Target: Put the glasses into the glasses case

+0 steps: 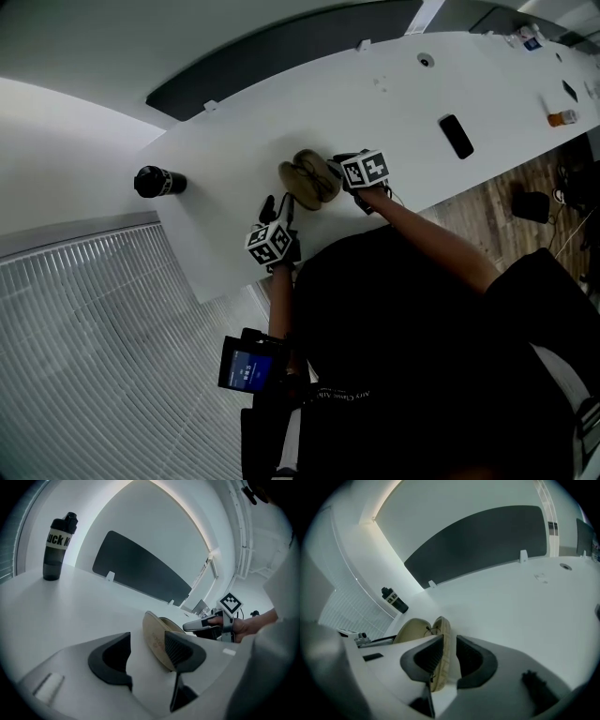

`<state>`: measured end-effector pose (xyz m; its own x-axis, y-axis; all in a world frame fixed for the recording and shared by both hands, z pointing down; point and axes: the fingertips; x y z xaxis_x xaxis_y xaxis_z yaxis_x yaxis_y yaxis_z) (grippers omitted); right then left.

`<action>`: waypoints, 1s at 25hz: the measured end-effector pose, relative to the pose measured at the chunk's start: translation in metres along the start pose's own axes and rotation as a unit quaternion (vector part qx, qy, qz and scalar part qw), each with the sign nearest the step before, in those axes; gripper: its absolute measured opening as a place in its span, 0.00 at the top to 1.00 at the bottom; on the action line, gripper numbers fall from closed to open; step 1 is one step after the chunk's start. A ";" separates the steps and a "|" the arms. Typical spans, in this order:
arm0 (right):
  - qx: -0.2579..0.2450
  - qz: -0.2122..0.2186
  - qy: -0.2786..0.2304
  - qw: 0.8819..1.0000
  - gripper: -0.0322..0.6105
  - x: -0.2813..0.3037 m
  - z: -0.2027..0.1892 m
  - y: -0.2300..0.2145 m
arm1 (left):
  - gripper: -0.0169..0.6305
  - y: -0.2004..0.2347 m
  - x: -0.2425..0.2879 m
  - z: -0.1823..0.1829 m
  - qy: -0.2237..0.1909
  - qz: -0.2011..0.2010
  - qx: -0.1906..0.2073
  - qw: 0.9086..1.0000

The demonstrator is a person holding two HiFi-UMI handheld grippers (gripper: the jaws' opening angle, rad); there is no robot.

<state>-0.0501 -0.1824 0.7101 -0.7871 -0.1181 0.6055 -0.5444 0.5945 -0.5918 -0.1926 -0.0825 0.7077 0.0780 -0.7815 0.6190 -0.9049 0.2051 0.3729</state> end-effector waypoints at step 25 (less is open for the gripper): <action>-0.033 0.039 0.104 0.993 0.92 0.033 -0.039 0.017 | 0.83 -0.067 0.012 0.015 0.021 -0.105 0.085 0.991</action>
<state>-0.0739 -0.1453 0.7404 -0.7450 0.0935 0.6605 -0.4583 0.6476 -0.6087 -0.1377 -0.1150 0.6799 0.2867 -0.7702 0.5697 -0.9237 -0.0645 0.3777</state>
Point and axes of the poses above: the fingertips, and each gripper's own axes: x forward along the fingers, y to its left, z out of its top, and after that the axes turned 13 degrees about z, right-handed
